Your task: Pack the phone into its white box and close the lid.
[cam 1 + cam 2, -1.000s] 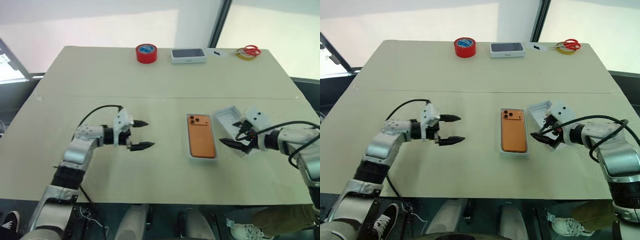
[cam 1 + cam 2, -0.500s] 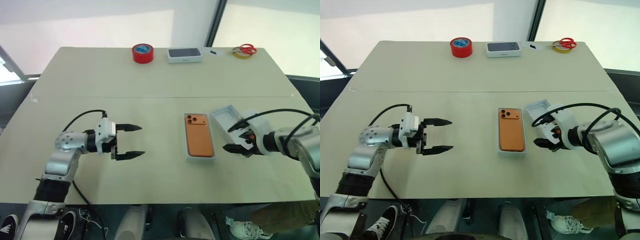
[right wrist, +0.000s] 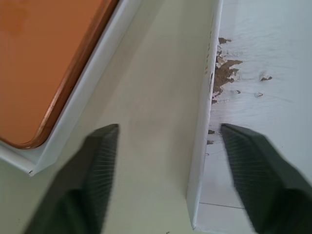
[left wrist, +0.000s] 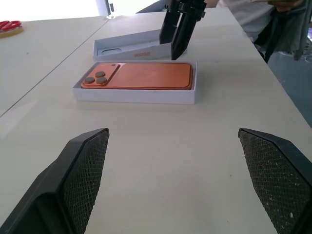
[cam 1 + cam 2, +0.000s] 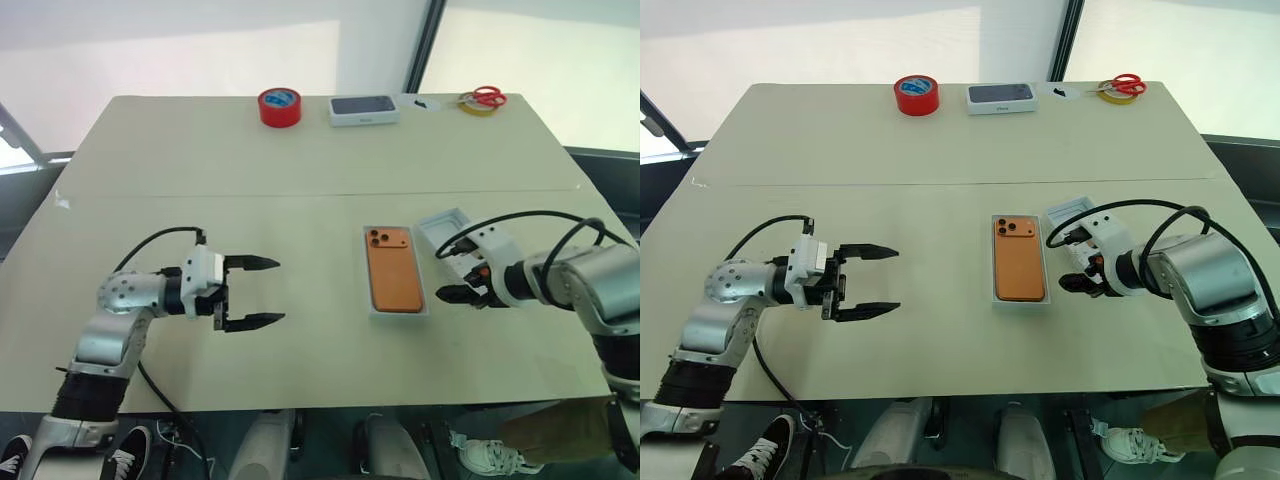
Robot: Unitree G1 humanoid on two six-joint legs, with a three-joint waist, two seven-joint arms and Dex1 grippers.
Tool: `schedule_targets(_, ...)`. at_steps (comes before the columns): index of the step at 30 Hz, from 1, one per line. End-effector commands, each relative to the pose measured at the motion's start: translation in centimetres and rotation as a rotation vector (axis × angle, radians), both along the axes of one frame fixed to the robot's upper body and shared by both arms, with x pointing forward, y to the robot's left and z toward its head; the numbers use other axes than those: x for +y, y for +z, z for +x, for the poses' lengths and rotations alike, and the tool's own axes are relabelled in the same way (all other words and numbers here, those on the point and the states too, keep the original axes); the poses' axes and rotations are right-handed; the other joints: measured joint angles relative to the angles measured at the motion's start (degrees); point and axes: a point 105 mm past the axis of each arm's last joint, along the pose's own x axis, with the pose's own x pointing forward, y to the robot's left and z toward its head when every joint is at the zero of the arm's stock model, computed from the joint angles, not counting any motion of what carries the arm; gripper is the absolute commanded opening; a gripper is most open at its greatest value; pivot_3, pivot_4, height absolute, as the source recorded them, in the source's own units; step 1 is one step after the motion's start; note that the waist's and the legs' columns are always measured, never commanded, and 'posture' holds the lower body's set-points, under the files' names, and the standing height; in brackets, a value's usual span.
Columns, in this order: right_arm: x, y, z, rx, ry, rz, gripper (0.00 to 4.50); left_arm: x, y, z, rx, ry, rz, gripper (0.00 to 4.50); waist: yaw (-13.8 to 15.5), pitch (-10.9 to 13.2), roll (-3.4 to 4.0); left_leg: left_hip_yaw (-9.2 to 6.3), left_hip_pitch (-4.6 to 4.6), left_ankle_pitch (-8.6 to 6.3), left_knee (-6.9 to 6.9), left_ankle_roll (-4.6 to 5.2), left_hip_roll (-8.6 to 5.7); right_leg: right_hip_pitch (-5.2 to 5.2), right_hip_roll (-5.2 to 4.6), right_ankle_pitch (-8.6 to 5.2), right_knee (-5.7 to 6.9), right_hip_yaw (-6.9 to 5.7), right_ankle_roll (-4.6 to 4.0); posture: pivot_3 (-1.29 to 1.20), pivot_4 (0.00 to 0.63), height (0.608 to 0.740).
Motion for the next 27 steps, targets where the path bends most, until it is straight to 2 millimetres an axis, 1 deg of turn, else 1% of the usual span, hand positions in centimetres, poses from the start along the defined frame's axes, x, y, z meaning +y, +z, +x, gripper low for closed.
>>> schedule_targets(1,-0.2,0.5,0.5,-0.033,-0.015,-0.019,1.26,-0.6,0.9,-0.3,-0.037,-0.015,-0.018,4.50,-0.05,0.00,0.00,0.00,0.00,0.00,0.00,0.00,0.00,0.00,0.00,0.00,0.00,0.00,0.00,0.00,0.150,0.738)
schedule_targets(3,-0.4,0.5,0.6,-0.040,-0.027,-0.026,0.25,-0.7,0.9,-0.3,-0.037,-0.013,-0.024,4.50,-0.17,-0.01,0.01,0.00,0.00,0.00,0.00,0.00,0.00,0.01,0.00,0.00,0.01,0.00,0.00,0.00,0.150,0.738)
schedule_targets(4,-0.4,0.5,0.7,-0.045,-0.031,-0.025,0.05,-0.9,0.9,-0.3,-0.038,-0.011,-0.028,4.50,-0.30,-0.01,0.01,0.00,0.01,0.00,0.01,0.00,0.00,0.01,0.00,0.00,0.01,0.00,0.00,0.00,0.150,0.738)
schedule_targets(8,-0.7,0.8,1.5,-0.085,-0.076,-0.023,0.05,-1.2,1.0,-0.1,-0.037,-0.002,-0.042,4.50,-0.57,-0.03,-0.01,0.00,0.02,0.00,0.01,0.00,0.00,0.01,0.01,0.00,0.03,0.00,0.00,0.00,0.150,0.738)
schedule_targets(12,-1.2,1.8,3.0,-0.158,-0.168,0.035,0.05,-1.3,0.9,0.4,-0.024,0.021,-0.048,4.50,-0.63,-0.04,0.00,0.00,0.04,0.05,0.02,0.08,0.00,0.01,0.03,0.01,0.08,0.01,0.02,0.00,0.150,0.738)
schedule_targets(14,-1.0,3.1,4.2,-0.248,-0.191,0.086,0.05,-1.3,0.9,0.8,-0.002,0.044,-0.067,4.50,-0.58,-0.04,0.00,0.00,0.04,0.07,0.02,0.09,0.00,0.00,0.03,0.01,0.11,0.01,0.03,0.00,0.150,0.738)
schedule_targets(15,-0.8,4.3,5.2,-0.336,-0.188,0.107,0.00,-1.3,1.0,0.9,0.011,0.052,-0.077,4.08,-0.57,-0.03,0.02,0.00,0.03,0.08,0.02,0.09,0.00,-0.02,0.04,0.02,0.13,0.01,0.04,0.00,0.150,0.738)
schedule_targets(16,-0.5,5.6,6.0,-0.419,-0.188,0.145,0.00,-1.3,1.0,1.1,0.016,0.066,-0.084,3.96,-0.56,-0.03,0.01,0.01,0.02,0.09,0.03,0.08,-0.01,-0.04,0.04,0.02,0.16,0.02,0.04,0.00,0.150,0.738)
schedule_targets(17,-0.1,6.4,6.5,-0.471,-0.187,0.195,0.00,-1.3,1.0,1.3,0.020,0.077,-0.089,3.66,-0.63,-0.03,0.02,0.02,0.02,0.10,0.03,0.08,-0.01,-0.04,0.05,0.05,0.17,0.01,0.10,0.00,0.150,0.738)
schedule_targets(18,0.6,7.2,6.8,-0.515,-0.184,0.262,0.00,-1.4,1.1,1.4,0.026,0.087,-0.097,3.20,-0.59,-0.02,0.04,0.03,0.02,0.12,0.03,0.06,-0.01,-0.05,0.06,0.06,0.20,0.04,0.12,0.00,0.150,0.738)
schedule_targets(20,2.9,8.4,7.1,-0.575,-0.159,0.460,0.00,-1.6,1.2,1.7,0.034,0.104,-0.117,2.06,-0.57,-0.03,0.02,0.03,0.03,0.15,0.02,0.02,0.01,-0.05,0.10,0.06,0.25,0.04,0.12,0.00,0.150,0.738)
schedule_targets(21,4.1,9.0,7.0,-0.591,-0.141,0.572,0.00,-1.8,1.2,1.8,0.044,0.108,-0.129,1.67,-0.56,-0.03,0.02,0.03,0.04,0.16,0.01,0.01,0.01,-0.06,0.12,0.06,0.27,0.04,0.12,0.00,0.150,0.738)
schedule_targets(24,7.3,9.8,6.2,-0.600,-0.059,0.795,0.00,-2.5,1.2,2.0,0.049,0.126,-0.150,0.23,-0.61,-0.03,0.02,0.03,0.04,0.21,0.00,-0.05,0.05,-0.08,0.16,0.06,0.44,0.05,0.12,0.00,0.150,0.738)
schedule_targets(25,8.1,9.8,5.8,-0.588,-0.034,0.848,0.00,-2.7,1.2,2.0,0.052,0.124,-0.154,0.10,-0.54,-0.03,0.02,0.03,0.04,0.22,0.00,-0.06,0.05,-0.13,0.16,0.06,0.50,0.07,0.12,0.00,0.150,0.738)
schedule_targets(26,9.4,9.4,5.0,-0.539,-0.006,0.945,0.00,-2.7,1.3,2.0,0.049,0.130,-0.158,0.10,-0.47,-0.03,0.02,0.03,0.04,0.23,0.01,-0.06,0.04,-0.15,0.15,0.06,0.58,0.07,0.11,0.00,0.150,0.738)
schedule_targets(27,10.2,9.2,4.3,-0.504,0.008,1.006,0.00,-2.7,1.4,1.9,0.047,0.134,-0.159,0.10,-0.45,-0.04,0.01,0.03,0.04,0.23,0.01,-0.07,0.04,-0.19,0.15,0.06,0.60,0.07,0.11,0.00,0.150,0.738)
